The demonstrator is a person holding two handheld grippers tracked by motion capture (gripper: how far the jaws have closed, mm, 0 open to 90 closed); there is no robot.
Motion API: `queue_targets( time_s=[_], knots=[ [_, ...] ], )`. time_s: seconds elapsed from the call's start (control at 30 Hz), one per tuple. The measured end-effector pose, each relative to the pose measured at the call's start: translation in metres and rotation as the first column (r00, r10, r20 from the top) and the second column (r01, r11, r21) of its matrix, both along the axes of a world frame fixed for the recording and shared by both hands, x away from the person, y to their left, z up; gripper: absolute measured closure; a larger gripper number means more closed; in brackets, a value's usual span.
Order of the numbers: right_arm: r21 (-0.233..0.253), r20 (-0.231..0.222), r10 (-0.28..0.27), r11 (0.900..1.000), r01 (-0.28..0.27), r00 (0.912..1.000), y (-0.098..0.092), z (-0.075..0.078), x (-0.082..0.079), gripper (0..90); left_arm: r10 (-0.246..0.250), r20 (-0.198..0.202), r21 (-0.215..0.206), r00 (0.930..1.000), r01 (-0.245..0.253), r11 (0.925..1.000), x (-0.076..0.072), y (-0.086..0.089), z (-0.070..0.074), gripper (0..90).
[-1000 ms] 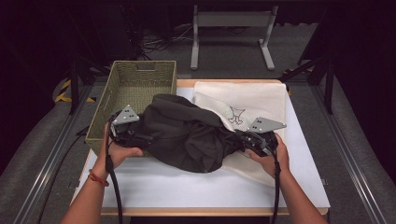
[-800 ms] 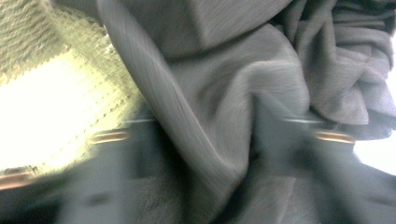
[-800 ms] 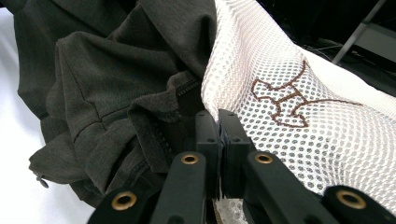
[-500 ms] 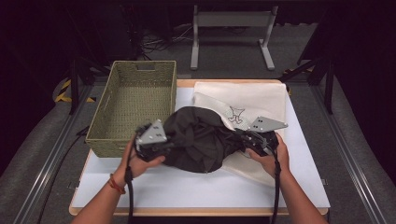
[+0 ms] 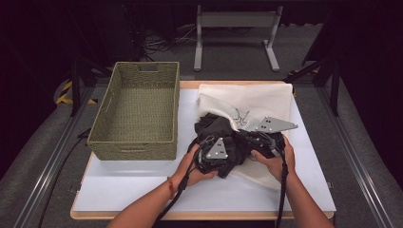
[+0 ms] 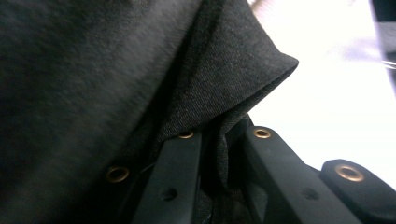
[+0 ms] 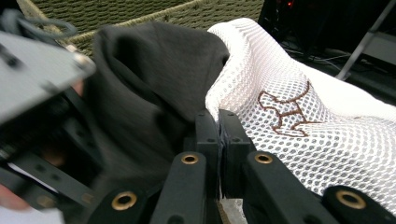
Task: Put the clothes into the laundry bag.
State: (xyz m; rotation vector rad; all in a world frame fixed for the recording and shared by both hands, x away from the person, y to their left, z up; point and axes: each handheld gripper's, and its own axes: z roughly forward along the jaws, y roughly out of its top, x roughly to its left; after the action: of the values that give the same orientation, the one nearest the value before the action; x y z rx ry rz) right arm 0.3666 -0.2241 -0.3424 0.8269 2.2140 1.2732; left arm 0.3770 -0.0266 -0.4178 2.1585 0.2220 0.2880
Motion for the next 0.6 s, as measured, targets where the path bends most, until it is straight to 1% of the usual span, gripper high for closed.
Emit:
queue_targets(
  time_s=[0.03, 0.1, 0.13, 0.17, 0.2, 0.23, 0.27, 0.3, 0.33, 0.37, 0.4, 0.43, 0.47, 0.5, 0.57, 0.6],
  knots=[
    [0.005, -0.004, 0.006, 1.000, -0.006, 1.0000, 0.000, 0.000, 0.000, 88.3, 0.014, 0.017, -0.011, 0.9998, -0.014, 0.9998, 0.001, -0.003, 0.000, 87.3],
    [0.000, -0.004, 0.013, 1.000, -0.013, 0.9999, 0.001, 0.001, -0.001, 88.3, 0.034, 0.029, -0.028, 0.9990, -0.033, 0.9991, 0.004, -0.008, -0.002, 87.3],
    [0.001, -0.005, 0.018, 1.000, -0.018, 0.9998, 0.002, 0.001, -0.002, 88.3, 0.054, 0.047, -0.044, 0.9974, -0.052, 0.9977, 0.006, -0.010, -0.002, 87.3],
    [-0.003, -0.003, 0.017, 1.000, -0.017, 0.9999, 0.003, 0.001, -0.002, 88.3, 0.082, 0.076, -0.055, 0.9937, -0.078, 0.9954, 0.007, -0.012, -0.003, 87.3],
    [-0.006, -0.001, 0.013, 1.000, -0.013, 0.9999, 0.003, 0.001, -0.002, 88.3, 0.100, 0.083, -0.066, 0.9915, -0.095, 0.9933, 0.009, -0.012, -0.003, 87.4],
    [-0.004, -0.005, 0.014, 1.000, -0.014, 0.9999, 0.002, 0.001, -0.002, 88.3, 0.128, 0.082, -0.097, 0.9884, -0.120, 0.9880, 0.012, -0.012, -0.004, 87.3],
    [-0.009, -0.001, 0.001, 1.000, -0.001, 1.0000, 0.001, 0.001, -0.001, 88.3, 0.132, 0.042, -0.130, 0.9903, -0.126, 0.9835, 0.017, -0.011, -0.004, 87.1],
    [-0.015, 0.003, -0.008, 1.000, 0.008, 1.0000, 0.000, 0.001, -0.001, 88.3, 0.116, 0.037, -0.126, 0.9926, -0.110, 0.9859, 0.016, -0.011, -0.003, 86.5],
    [-0.014, 0.004, -0.011, 1.000, 0.011, 0.9999, -0.002, 0.001, -0.001, 88.3, 0.091, 0.030, -0.130, 0.9954, -0.087, 0.9878, 0.012, -0.010, -0.001, 83.5],
    [-0.014, 0.004, -0.011, 1.000, 0.011, 0.9999, -0.002, 0.001, -0.001, 88.3, 0.091, 0.030, -0.130, 0.9954, -0.087, 0.9878, 0.012, -0.010, -0.001, 76.8],
    [-0.014, 0.008, -0.016, 1.000, 0.016, 0.9998, -0.004, 0.001, -0.001, 88.3, 0.059, 0.032, -0.132, 0.9977, -0.054, 0.9898, 0.006, -0.008, 0.002, 76.8],
    [-0.022, 0.014, -0.025, 0.999, 0.025, 0.9996, -0.005, 0.002, -0.001, 88.3, 0.034, 0.048, -0.118, 0.9983, -0.028, 0.9926, -0.001, -0.005, 0.007, 71.8],
    [-0.020, 0.013, -0.026, 0.999, 0.026, 0.9996, -0.007, 0.003, -0.001, 88.3, 0.014, 0.084, -0.098, 0.9964, -0.006, 0.9952, -0.011, 0.001, 0.014, 66.6],
    [-0.010, 0.010, -0.028, 1.000, 0.028, 0.9996, -0.010, 0.004, -0.001, 88.2, 0.004, 0.101, -0.095, 0.9949, 0.006, 0.9955, -0.019, 0.006, 0.020, 58.9],
    [-0.008, 0.011, -0.035, 0.999, 0.035, 0.9993, -0.013, 0.004, -0.001, 88.3, 0.001, 0.116, -0.094, 0.9933, 0.010, 0.9955, -0.029, 0.018, 0.031, 45.8],
    [-0.012, 0.010, -0.037, 0.999, 0.038, 0.9992, -0.014, 0.004, -0.001, 88.3, 0.023, 0.129, -0.090, 0.9914, -0.011, 0.9959, -0.036, 0.026, 0.038, 40.6]
  ],
)
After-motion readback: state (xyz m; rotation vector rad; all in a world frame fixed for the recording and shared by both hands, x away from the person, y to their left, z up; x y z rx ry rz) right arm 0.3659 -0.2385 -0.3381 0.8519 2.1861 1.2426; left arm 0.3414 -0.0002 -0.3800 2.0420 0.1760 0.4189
